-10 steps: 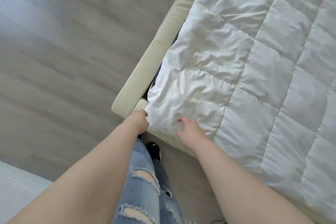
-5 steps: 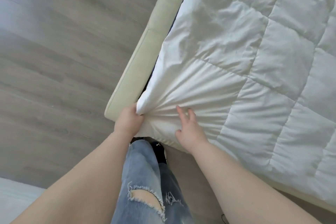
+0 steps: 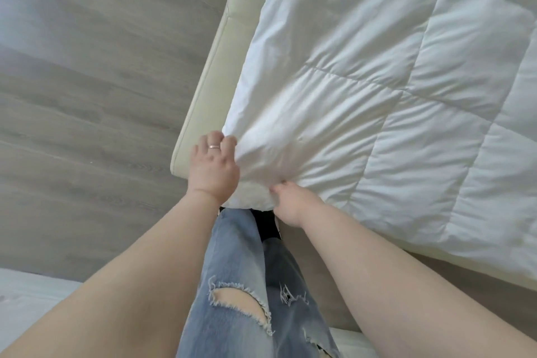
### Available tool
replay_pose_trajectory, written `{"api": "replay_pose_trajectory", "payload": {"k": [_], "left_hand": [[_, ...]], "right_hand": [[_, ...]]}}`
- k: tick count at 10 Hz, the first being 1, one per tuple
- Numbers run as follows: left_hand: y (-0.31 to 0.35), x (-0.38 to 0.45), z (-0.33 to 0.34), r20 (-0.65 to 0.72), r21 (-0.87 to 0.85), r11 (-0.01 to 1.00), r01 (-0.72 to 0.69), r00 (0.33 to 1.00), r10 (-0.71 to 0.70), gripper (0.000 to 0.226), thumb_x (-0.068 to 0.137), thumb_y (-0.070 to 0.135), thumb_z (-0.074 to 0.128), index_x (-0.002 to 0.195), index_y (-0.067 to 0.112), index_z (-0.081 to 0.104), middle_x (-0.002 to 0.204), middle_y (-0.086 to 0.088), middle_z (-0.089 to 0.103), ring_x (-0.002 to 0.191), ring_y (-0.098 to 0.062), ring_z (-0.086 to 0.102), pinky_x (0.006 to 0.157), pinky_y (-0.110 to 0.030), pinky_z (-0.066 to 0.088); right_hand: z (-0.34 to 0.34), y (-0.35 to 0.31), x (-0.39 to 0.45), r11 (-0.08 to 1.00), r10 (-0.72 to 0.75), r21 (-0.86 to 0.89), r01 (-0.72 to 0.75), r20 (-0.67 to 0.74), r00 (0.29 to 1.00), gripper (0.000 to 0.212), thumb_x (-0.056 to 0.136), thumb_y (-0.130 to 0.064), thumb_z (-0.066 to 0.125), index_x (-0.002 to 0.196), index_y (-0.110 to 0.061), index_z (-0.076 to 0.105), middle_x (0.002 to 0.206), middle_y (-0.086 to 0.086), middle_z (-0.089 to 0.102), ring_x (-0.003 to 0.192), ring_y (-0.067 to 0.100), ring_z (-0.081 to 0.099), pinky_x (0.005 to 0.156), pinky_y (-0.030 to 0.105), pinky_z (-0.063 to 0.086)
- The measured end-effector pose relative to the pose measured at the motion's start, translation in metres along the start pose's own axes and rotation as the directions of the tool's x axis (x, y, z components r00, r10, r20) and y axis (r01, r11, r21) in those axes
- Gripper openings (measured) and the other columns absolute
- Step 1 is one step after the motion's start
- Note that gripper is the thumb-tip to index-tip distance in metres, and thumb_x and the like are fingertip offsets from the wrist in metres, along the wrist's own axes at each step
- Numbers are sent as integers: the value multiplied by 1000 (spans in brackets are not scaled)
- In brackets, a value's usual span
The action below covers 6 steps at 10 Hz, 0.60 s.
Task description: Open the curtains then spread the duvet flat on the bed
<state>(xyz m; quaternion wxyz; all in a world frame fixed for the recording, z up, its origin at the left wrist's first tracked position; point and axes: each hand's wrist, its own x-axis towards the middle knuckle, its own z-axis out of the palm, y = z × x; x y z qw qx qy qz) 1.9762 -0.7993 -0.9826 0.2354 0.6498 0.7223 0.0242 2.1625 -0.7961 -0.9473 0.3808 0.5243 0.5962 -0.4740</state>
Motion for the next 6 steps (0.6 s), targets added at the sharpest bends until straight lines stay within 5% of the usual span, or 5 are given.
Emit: {"api": "replay_pose_trajectory", "payload": {"k": [1,2,3,4,6], "left_hand": [[44,12,3,18,-32,910,-414,910,415,50,62,1,62,112,6,64,125,-19,57,109,-44,55,90,-46,40],[79,19,15,289,41,836,-547,808,514,66,80,15,51,144,26,41,161,-13,18,146,-42,17,116,-53,20],[76,19,36,636,275,785,-555,717,285,80,84,25,49,150,50,12,157,1,-35,142,-41,-30,109,-70,7],[73,5,37,794,383,693,-611,602,91,90,79,22,61,150,52,14,148,-1,-49,135,-46,-39,102,-72,25],[70,-27,-10,891,308,774,-554,454,-30,44,92,22,49,136,21,51,144,-6,41,130,-31,44,98,-45,47]], "right_hand": [[7,12,0,997,44,75,-15,-395,918,43,90,-19,51,133,-23,53,134,8,51,123,31,51,94,40,48],[9,40,1,960,277,209,-187,-601,750,72,86,-21,60,150,-34,29,157,14,20,139,35,31,105,44,41],[13,72,-1,904,383,267,-335,-154,911,84,93,-22,52,157,-42,2,166,10,-3,147,34,24,115,41,33],[29,77,-18,968,214,67,-240,272,938,57,98,-21,47,154,-25,35,159,8,35,140,28,41,111,32,35],[61,71,-74,916,211,341,-214,46,976,48,98,-18,44,145,-22,49,151,3,47,133,25,48,107,32,40]]}}
